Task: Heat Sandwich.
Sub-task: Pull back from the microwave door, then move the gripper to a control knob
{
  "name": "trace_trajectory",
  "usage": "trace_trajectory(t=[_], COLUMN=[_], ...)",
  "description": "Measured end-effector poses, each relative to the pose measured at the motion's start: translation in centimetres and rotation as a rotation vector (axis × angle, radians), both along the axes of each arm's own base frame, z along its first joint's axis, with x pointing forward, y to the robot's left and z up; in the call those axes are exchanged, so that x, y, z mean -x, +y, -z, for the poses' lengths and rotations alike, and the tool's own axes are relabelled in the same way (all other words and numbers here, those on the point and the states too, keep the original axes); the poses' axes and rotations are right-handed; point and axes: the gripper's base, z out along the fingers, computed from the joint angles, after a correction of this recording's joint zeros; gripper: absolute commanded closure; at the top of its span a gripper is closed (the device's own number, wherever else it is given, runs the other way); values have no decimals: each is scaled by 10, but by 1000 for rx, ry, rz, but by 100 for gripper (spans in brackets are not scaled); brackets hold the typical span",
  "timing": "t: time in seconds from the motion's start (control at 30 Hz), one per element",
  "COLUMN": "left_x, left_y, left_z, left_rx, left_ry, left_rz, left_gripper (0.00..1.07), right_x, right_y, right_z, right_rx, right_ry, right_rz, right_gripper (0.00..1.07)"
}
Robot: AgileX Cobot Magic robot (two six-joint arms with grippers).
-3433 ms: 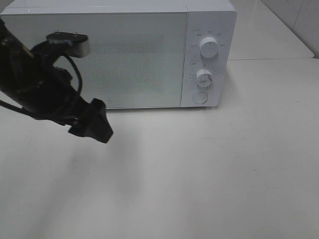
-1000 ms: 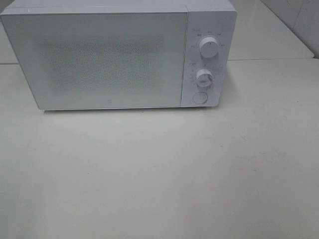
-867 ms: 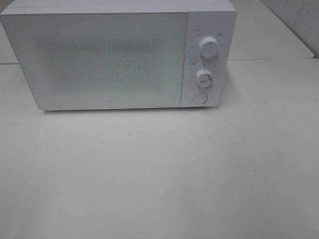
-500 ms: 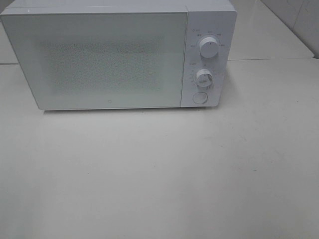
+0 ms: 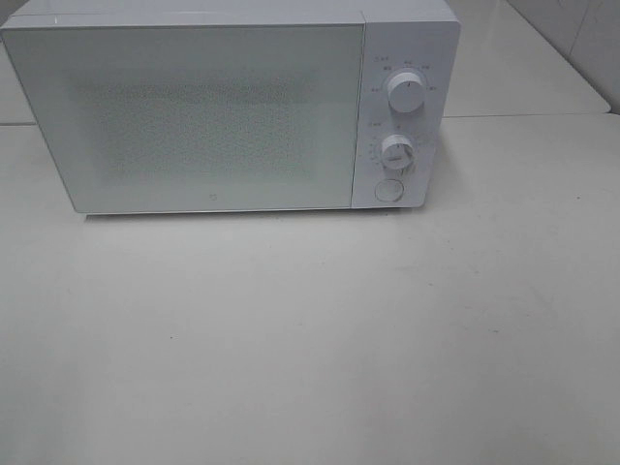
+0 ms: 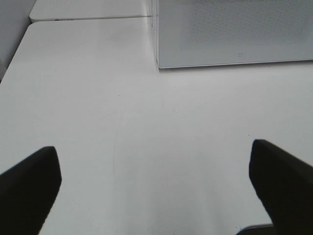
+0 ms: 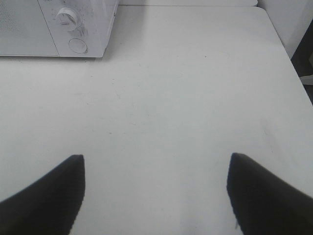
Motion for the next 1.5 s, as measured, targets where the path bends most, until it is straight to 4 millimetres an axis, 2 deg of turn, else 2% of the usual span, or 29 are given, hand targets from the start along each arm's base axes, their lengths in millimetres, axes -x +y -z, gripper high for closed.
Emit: trace_trajectory(t=[1.0,1.13,1.23,1.5], left_x=[0,0,0,0], left_y=[0,0,0,0], left_z=[0,0,0,0], left_rx=[0,0,0,0], left_ry=[0,0,0,0], left_rz=[0,0,0,0], left_gripper=[6,6,6,6], right_x=[0,1,-7,-28], right_y=[0,0,1,3], right_z=[0,-6,-16,-25], right_rx=[0,-2,-4,-3], right_ry=[0,-41,-79,-94], right_rz=[0,-1,-3,-8], right_gripper=[31,31,31,31])
